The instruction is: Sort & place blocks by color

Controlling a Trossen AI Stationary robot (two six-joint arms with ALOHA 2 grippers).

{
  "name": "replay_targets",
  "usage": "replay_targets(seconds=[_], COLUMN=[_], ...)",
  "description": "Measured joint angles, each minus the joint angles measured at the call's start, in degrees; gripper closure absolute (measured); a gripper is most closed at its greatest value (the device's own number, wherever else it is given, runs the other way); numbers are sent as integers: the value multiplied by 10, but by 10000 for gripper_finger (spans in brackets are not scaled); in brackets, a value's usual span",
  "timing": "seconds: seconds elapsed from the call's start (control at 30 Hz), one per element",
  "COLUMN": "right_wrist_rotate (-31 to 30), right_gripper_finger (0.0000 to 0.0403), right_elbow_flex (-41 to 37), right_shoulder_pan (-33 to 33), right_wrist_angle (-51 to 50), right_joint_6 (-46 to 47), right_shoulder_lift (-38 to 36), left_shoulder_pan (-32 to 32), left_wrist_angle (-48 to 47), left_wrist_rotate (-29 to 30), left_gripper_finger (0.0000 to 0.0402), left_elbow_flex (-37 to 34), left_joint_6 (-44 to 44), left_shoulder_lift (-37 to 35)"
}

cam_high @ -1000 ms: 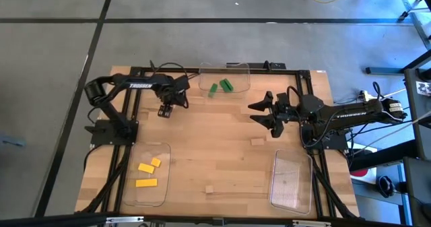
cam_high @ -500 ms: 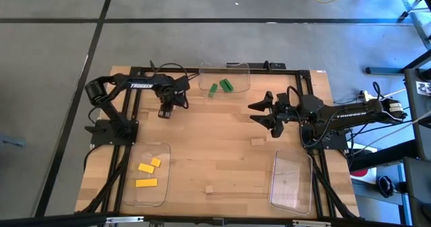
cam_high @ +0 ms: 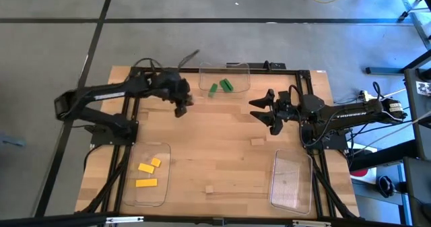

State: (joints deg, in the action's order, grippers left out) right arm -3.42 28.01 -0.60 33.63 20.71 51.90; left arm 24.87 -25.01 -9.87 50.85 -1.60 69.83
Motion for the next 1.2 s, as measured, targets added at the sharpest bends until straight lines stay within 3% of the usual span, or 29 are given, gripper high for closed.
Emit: replay_targets(seconds=[0.2, 0.4, 0.53, 0.67, 0.77, 1.2], right_wrist_rotate=[0, 0, 0, 4, 5, 5], right_gripper_finger=[156, 156, 156, 156, 156, 156], right_elbow_flex=[0, 0, 0, 0, 0, 0], right_shoulder_pan=[0, 0, 0, 0, 0, 0], right_wrist_angle=[0, 0, 0, 0, 0, 0], right_joint_6=[-1, -4, -3, -3, -3, 5], right_shoulder_lift=[0, 0, 0, 0, 0, 0], left_shoulder_pan=[-104, -208, -250, -262, -262, -259], left_wrist_angle=[199, 310, 427, 545, 557, 535], left_wrist_rotate=[40, 119, 172, 184, 180, 161], left_gripper_finger=[284, 284, 284, 284, 284, 283], left_elbow_flex=[0, -7, -68, -142, -169, -172], left_joint_6=[117, 141, 168, 205, 209, 206], left_shoulder_lift=[-55, -57, -60, -87, -103, -124])
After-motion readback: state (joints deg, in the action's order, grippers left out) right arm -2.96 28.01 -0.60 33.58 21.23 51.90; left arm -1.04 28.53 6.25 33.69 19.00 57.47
